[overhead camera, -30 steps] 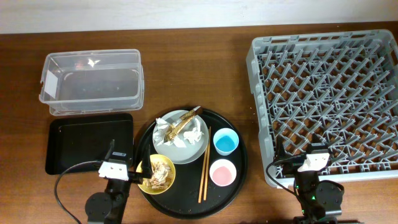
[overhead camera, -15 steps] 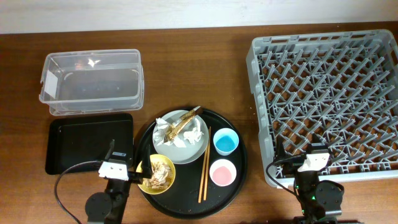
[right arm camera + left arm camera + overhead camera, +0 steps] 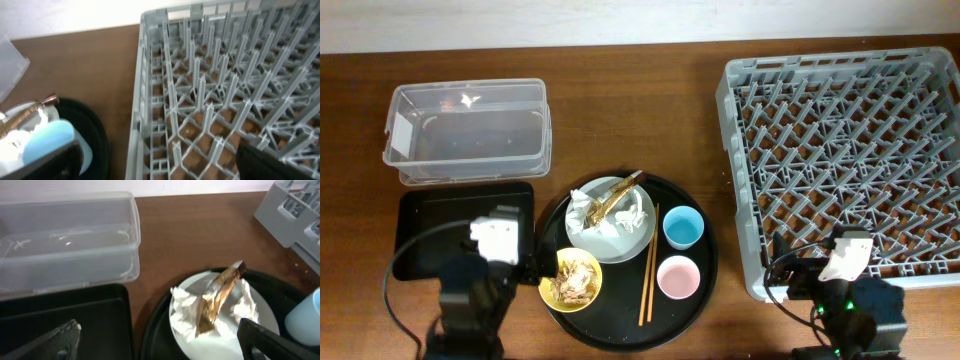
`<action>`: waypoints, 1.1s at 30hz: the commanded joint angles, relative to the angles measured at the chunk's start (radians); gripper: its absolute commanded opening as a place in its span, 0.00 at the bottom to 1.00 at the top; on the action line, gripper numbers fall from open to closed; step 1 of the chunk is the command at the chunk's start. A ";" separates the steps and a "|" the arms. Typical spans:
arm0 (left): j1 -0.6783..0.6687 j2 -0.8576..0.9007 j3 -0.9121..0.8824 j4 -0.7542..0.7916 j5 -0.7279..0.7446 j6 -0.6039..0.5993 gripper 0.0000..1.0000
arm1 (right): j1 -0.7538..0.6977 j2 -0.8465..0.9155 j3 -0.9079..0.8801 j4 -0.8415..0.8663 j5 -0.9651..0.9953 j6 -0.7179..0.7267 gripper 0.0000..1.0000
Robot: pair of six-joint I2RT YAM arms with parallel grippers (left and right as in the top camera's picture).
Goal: Sort waste into correct bins and load items into the dishwasher rack
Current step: 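Grasp the gold snack wrapper with the left gripper and carry it to the clear bin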
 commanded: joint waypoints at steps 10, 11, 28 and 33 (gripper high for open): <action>-0.003 0.576 0.544 -0.344 0.117 -0.006 0.99 | 0.005 0.270 0.270 -0.187 -0.017 0.008 0.98; -0.014 0.597 0.544 -0.300 0.117 0.006 0.99 | 0.005 0.270 0.270 -0.188 -0.017 0.008 0.98; -0.330 1.220 0.544 0.018 -0.053 0.159 0.60 | 0.005 0.270 0.270 -0.188 -0.016 0.008 0.98; -0.330 1.226 0.542 0.010 -0.052 0.159 0.25 | 0.005 0.270 0.270 -0.188 -0.016 0.008 0.98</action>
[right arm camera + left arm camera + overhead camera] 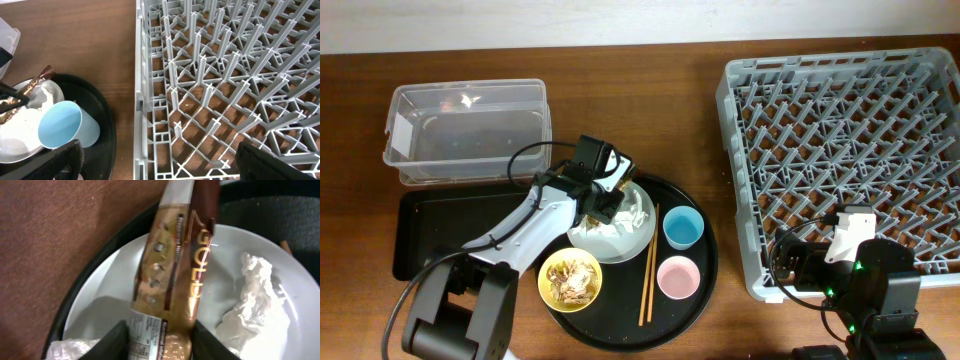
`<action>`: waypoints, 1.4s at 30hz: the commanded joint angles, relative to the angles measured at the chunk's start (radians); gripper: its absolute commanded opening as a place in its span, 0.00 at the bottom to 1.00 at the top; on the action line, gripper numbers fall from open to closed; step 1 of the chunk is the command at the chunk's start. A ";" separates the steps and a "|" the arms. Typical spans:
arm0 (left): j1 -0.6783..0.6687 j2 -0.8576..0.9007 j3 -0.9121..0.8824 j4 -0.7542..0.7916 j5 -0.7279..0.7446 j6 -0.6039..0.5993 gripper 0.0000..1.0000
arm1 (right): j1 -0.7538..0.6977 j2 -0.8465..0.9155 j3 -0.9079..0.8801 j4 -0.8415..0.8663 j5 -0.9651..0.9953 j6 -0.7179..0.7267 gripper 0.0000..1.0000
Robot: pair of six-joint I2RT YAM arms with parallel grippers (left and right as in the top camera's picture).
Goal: Sort waste into correct bins and load items into the dishwasher rack
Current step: 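Grasp the gold snack wrapper with the left gripper and carry it to the clear bin, then release the wrapper into the clear bin and return to the plate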
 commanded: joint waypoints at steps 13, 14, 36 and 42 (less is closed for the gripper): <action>0.171 -0.257 0.145 0.036 -0.092 -0.009 0.00 | 0.005 -0.002 0.022 0.000 -0.002 0.001 0.98; 0.213 -0.257 0.145 0.066 -0.092 -0.009 0.00 | 0.005 -0.002 0.022 0.000 -0.002 0.001 0.98; 0.172 -0.207 0.022 -0.245 0.169 -0.132 0.65 | 0.005 -0.002 0.022 0.000 -0.002 0.001 0.98; 0.116 -0.202 -0.160 -0.045 0.128 -0.142 0.66 | 0.005 -0.002 0.022 0.000 -0.002 0.001 0.98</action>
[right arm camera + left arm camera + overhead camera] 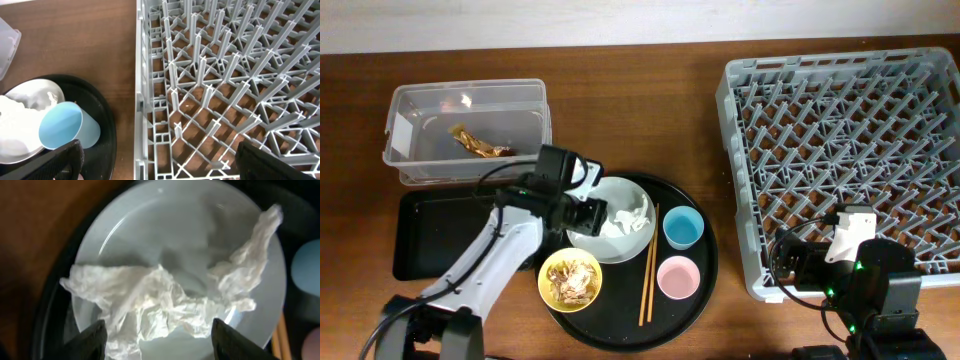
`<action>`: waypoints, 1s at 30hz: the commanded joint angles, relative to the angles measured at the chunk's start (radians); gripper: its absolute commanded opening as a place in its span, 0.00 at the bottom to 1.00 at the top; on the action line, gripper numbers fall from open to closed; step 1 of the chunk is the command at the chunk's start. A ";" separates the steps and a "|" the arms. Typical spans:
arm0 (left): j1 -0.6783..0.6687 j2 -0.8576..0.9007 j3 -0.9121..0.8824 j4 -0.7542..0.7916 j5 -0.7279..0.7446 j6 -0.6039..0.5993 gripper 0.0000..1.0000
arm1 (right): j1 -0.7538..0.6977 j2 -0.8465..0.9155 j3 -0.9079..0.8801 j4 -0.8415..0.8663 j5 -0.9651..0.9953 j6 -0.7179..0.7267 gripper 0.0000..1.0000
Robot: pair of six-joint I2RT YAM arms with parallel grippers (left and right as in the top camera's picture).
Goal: Sort waste into correct bins and load items into the dishwasher rack
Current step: 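Release the wrapper into the clear bin and return to the plate, then grasp the white tissue with the left gripper and drop it in the bin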
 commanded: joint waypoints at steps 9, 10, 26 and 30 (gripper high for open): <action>-0.001 0.094 -0.079 0.184 -0.029 -0.015 0.53 | 0.005 -0.002 0.019 0.000 -0.002 0.001 0.98; -0.001 0.096 -0.079 0.185 -0.029 -0.015 0.45 | 0.005 -0.002 0.019 0.000 -0.002 0.001 0.98; 0.215 -0.174 0.153 0.342 -0.274 -0.014 0.01 | 0.005 -0.002 0.019 0.000 -0.002 0.001 0.98; 0.292 -0.098 0.153 0.426 -0.274 -0.014 0.30 | 0.005 -0.002 0.019 0.000 -0.002 0.001 0.98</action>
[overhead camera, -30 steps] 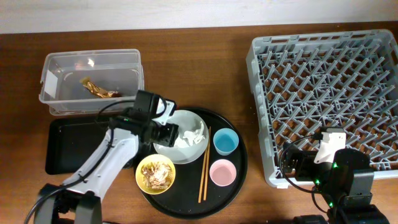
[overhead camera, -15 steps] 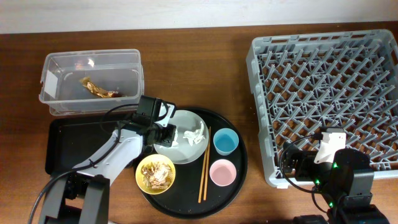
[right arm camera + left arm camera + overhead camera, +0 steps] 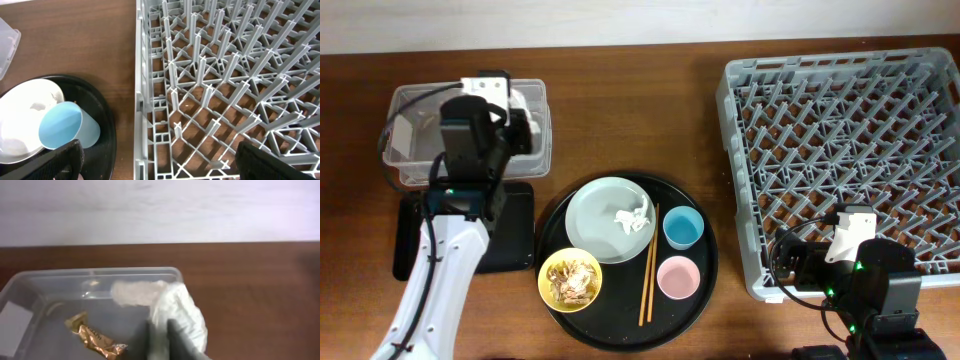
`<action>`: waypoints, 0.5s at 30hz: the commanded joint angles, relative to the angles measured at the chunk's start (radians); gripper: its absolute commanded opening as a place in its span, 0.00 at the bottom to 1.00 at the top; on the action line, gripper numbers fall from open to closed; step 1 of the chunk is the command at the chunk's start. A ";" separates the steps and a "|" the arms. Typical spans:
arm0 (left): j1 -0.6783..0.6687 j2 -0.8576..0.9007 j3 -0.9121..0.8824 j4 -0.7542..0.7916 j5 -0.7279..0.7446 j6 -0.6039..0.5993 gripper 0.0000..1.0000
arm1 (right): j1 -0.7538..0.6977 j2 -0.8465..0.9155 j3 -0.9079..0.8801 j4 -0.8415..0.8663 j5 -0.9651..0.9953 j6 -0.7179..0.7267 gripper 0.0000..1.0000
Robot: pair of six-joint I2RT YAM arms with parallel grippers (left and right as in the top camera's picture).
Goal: Sort waste into correct bins and load items into the dishwasher rack
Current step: 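Grasp the white tissue with the left gripper and drop it in the bin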
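My left gripper (image 3: 163, 339) is shut on a wad of white tissue (image 3: 172, 305), held over the right end of the clear plastic bin (image 3: 415, 150). A gold snack wrapper (image 3: 94, 337) lies inside that bin. On the round black tray (image 3: 705, 265) sit a white plate (image 3: 600, 215) with a small tissue scrap (image 3: 635, 218), a yellow bowl of food scraps (image 3: 570, 278), a blue cup (image 3: 682, 229), a pink cup (image 3: 675, 277) and chopsticks (image 3: 648, 265). My right gripper (image 3: 160, 167) stands open at the near left corner of the grey dish rack (image 3: 840, 140), holding nothing.
A black rectangular tray (image 3: 415, 240) lies in front of the clear bin, partly under my left arm. The rack (image 3: 225, 75) is full of upright pegs. The blue cup (image 3: 67, 132) lies close to the rack's left wall in the right wrist view.
My left gripper was open over the crumpled tissue on the plate. Now it is shut on most of that tissue, over the clear bin. A small scrap lies on the plate. Right arm unmoved.
Both arms stood at the table's front, with wrapper and tissue on the plate. Then my left gripper was at the wrapper on the plate. Later the wrapper lay in the clear bin and the gripper hung open over the tissue. Now the tissue is held over the bin.
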 commanded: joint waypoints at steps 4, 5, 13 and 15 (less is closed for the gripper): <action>0.033 0.103 0.006 0.026 -0.004 0.005 0.54 | 0.005 -0.003 0.019 0.000 -0.002 0.002 0.98; 0.024 0.097 0.006 0.017 0.036 0.005 0.54 | 0.005 -0.003 0.019 0.000 -0.002 0.002 0.98; -0.251 0.154 0.006 -0.392 0.278 0.005 0.59 | 0.005 -0.003 0.019 0.000 -0.002 0.002 0.98; -0.343 0.250 0.006 -0.420 0.279 0.005 0.61 | 0.005 -0.003 0.019 0.000 -0.002 0.002 0.98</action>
